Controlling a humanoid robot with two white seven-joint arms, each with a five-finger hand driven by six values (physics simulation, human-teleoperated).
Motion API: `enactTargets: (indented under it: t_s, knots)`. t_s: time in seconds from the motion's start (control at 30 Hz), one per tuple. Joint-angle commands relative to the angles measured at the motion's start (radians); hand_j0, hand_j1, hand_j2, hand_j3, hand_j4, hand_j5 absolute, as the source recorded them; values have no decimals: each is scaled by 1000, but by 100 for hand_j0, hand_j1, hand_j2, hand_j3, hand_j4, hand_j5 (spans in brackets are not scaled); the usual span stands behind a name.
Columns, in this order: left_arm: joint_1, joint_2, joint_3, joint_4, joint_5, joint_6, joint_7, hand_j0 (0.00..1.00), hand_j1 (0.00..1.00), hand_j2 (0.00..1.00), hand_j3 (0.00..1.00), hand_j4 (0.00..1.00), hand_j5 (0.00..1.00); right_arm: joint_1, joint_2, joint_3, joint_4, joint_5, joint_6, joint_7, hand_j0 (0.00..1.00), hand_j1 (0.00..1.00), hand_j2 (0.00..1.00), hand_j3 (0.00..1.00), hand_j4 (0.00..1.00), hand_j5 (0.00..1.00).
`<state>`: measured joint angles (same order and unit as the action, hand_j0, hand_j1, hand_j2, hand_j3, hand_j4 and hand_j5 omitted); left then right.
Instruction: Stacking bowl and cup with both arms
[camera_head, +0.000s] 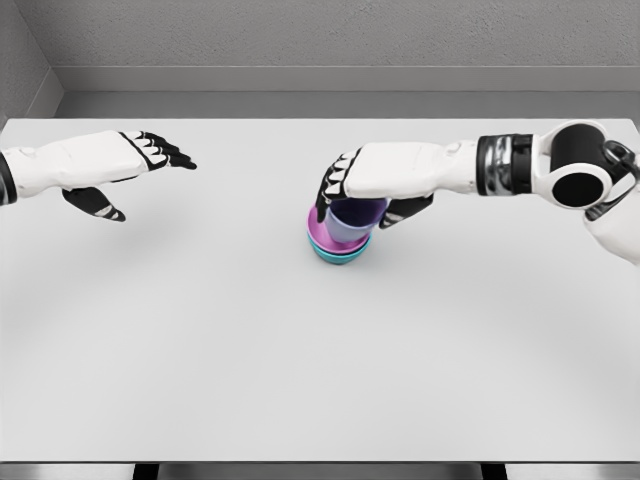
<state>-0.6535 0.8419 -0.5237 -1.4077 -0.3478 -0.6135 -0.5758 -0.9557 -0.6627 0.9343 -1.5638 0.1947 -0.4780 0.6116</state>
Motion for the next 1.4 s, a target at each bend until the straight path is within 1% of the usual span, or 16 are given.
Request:
enactTargets:
  t_s: [0.0,0.1,0.4,0.43,0.47,0.63,0.73,0.83,0.9,0.93,0.97,1.03,1.1,1.2,1.23,1.37]
  knots:
    - [0,0,1,-4,6,3,1,100,100,100,100,100,100,0,12,1,13,-1,6,-1,67,67,67,67,67,67]
    - [0,3,1,-2,6,3,1,100,100,100,100,100,100,-3,29,11,39,-1,6,-1,67,67,67,67,67,67]
    - [0,2,1,-4,6,3,1,100,100,100,100,100,100,-8,32,44,79,0,4,-1,69,69,69,69,69,69]
    - [2,2,1,-2,6,3,1,100,100,100,100,100,100,-6,32,46,80,0,6,-1,80,80,80,80,80,80]
    - [2,2,1,-4,6,3,1,100,100,100,100,100,100,-8,32,46,87,0,6,-1,100,100,100,100,100,100]
    - [2,2,-1,-4,6,3,1,100,100,100,100,100,100,-8,34,46,87,0,6,-1,100,100,100,100,100,100]
    - [2,2,-1,-4,6,3,1,100,100,100,100,100,100,-18,23,12,70,-1,1,-1,100,100,100,100,100,100]
    - [2,2,-1,-4,6,3,1,100,100,100,100,100,100,-20,12,-64,22,0,-2,-1,100,100,100,100,100,100]
    - [2,2,-1,-4,6,3,1,100,100,100,100,100,100,-17,-20,-121,-24,0,-7,-1,100,100,100,100,100,100]
    - [2,2,-1,-4,6,3,1,100,100,100,100,100,100,-8,-70,-163,-70,-1,-10,-1,100,100,100,100,100,100]
    - [2,2,-1,-4,6,3,1,100,100,100,100,100,100,9,-121,-195,-107,-4,-24,-1,100,100,100,100,100,100]
    - [2,3,-1,-4,6,3,1,100,100,100,100,100,100,96,-182,-288,-117,-6,-120,-1,100,100,100,100,100,100]
    - [2,3,-1,-4,6,3,1,100,100,100,100,100,100,238,-250,-431,-116,-11,-133,-1,100,100,100,100,100,100]
    - [2,3,-1,-4,7,3,1,100,100,100,100,100,100,373,-296,-565,-108,-15,-133,-1,100,100,100,100,100,100]
    - [2,3,-1,-4,7,3,1,100,100,100,100,100,100,396,-301,-580,-108,-15,-133,-1,100,100,100,100,100,100]
    - [2,2,-1,0,7,3,1,100,100,100,100,100,100,411,-301,-575,-107,-15,-133,-1,100,100,100,100,100,100]
